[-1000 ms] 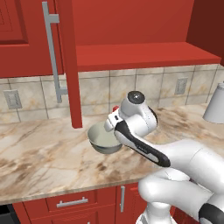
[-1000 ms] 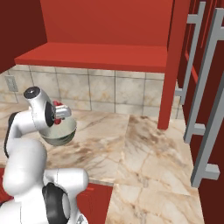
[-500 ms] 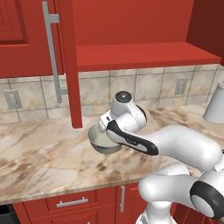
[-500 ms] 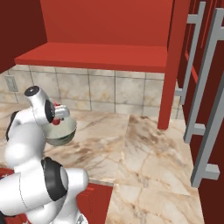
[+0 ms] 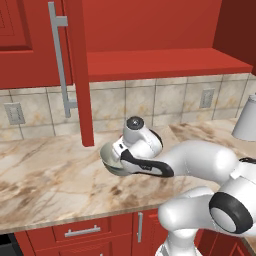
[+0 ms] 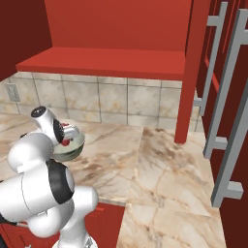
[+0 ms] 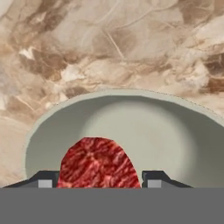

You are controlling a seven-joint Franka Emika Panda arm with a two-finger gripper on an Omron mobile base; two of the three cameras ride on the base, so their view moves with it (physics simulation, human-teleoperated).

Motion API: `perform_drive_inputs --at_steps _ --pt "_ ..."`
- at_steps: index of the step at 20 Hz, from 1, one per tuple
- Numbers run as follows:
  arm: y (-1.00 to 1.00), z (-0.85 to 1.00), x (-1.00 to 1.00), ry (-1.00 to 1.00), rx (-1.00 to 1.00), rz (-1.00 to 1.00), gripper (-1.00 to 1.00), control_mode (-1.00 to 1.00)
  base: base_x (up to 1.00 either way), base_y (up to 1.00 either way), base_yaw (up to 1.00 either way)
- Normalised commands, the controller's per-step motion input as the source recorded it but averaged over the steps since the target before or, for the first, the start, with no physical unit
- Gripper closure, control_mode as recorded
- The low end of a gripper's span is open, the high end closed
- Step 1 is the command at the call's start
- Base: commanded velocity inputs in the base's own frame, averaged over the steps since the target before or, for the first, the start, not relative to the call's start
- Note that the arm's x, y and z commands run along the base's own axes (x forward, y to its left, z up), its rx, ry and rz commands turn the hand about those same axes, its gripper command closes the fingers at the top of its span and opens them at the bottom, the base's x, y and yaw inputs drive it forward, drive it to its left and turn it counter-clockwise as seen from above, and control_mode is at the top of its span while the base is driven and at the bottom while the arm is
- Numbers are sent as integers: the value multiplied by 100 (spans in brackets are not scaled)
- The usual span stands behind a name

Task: Retrieve the bowl from the cabinet, then place the raw meat into the bowl to avoid contamination.

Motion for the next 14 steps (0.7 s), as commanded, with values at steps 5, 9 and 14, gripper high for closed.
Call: perform_drive_inputs --at_steps 5,9,14 --pt "0 -17 6 0 -1 1 100 -100 0 0 0" --pt "3 0 5 3 0 0 -100 -100 0 0 0" --pt "1 17 1 1 -1 0 -100 -100 0 0 0"
